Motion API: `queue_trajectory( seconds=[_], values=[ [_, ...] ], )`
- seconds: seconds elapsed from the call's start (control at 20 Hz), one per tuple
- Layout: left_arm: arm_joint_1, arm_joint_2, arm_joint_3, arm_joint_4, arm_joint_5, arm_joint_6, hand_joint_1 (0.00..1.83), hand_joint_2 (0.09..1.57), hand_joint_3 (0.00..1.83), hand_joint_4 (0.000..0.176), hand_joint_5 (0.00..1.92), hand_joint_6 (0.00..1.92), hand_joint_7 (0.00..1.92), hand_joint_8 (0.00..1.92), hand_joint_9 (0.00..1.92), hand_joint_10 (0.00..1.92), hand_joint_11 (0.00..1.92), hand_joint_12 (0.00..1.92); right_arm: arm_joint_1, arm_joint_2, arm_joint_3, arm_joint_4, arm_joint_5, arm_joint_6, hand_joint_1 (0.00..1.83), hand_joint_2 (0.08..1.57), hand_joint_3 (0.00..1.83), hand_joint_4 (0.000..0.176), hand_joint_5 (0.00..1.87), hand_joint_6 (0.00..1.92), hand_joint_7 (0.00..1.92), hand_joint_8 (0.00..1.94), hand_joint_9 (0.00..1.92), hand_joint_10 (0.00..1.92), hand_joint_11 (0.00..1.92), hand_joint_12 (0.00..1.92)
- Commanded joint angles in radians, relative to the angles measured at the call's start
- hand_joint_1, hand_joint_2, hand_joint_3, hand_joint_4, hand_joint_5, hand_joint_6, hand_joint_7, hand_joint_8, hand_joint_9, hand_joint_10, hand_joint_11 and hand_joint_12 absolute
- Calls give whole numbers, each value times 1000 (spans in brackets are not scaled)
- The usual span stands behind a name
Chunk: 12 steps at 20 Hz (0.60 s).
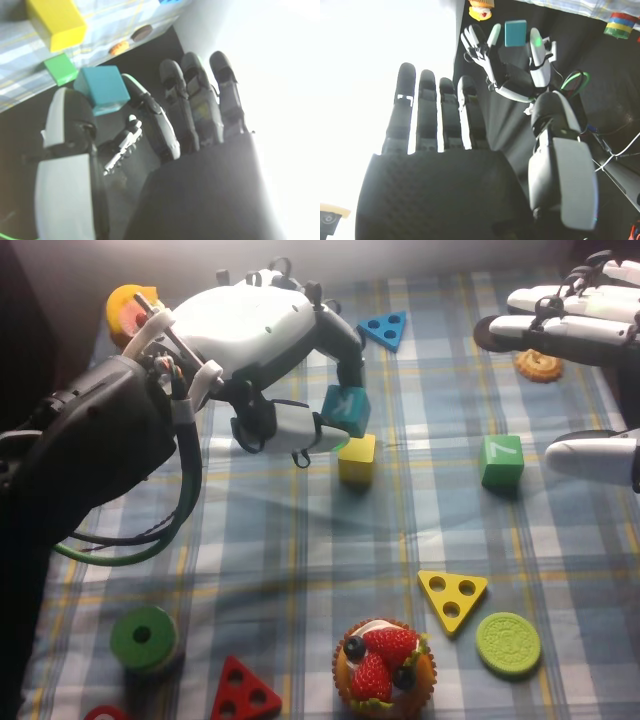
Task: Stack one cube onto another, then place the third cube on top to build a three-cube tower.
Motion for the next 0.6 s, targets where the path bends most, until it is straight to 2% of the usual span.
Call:
queue_trajectory(
  seconds=[0.0,0.05,0.1,0.15,0.2,0.25,0.3,0.35,0.45,0.55],
  values=[
    [-14,-10,8,22,-79,-2,1029,1097,0,176,1008,926,604,3,437,4,0,695,10,-4,4,24,121,7,218,1191,0,34,254,0,206,1,241,2,0,945],
    [-14,-17,16,16,-67,-2,1044,1088,0,158,1029,893,600,2,441,3,0,719,10,-4,4,24,121,7,184,1205,0,22,248,0,217,1,268,5,0,1025],
    [-16,-28,29,5,-46,-2,1047,1083,0,161,1039,877,598,1,451,4,0,764,10,-4,4,23,121,8,199,1210,1,22,240,0,201,0,253,1,0,1018],
    [-16,-35,38,-5,-34,-2,1037,1089,1,172,1023,902,587,1,450,2,0,769,10,-4,4,23,120,8,194,1203,0,38,236,0,200,1,255,3,0,1018],
    [-17,-49,53,-17,-20,-2,1020,1107,5,175,980,969,577,1,457,3,0,766,10,-4,5,23,120,9,226,1201,0,34,244,2,208,3,262,5,0,1027],
    [-18,-59,66,-23,-9,-2,1012,1118,3,176,959,1003,576,1,459,2,0,733,10,-4,5,22,120,9,252,1210,1,18,246,2,206,2,260,3,0,1035],
    [-19,-66,73,-28,1,-2,1022,1108,0,176,983,965,589,2,459,2,0,654,10,-4,5,22,120,9,231,1209,2,32,246,1,217,3,273,6,0,1025],
    [-20,-70,79,-30,7,-2,1022,1108,0,176,983,965,589,2,459,2,0,654,11,-4,6,21,120,10,231,1209,2,32,246,1,217,3,273,6,0,1025],
    [-21,-73,85,-37,18,-2,1022,1106,1,176,986,960,584,0,456,1,0,609,12,-5,6,21,120,10,244,1218,3,17,248,1,210,0,266,1,0,1025],
    [-21,-78,93,-43,26,-2,1027,1101,0,176,999,939,588,1,457,1,0,644,12,-7,6,21,120,10,280,1210,0,11,258,4,212,1,267,2,0,1030]
  ],
)
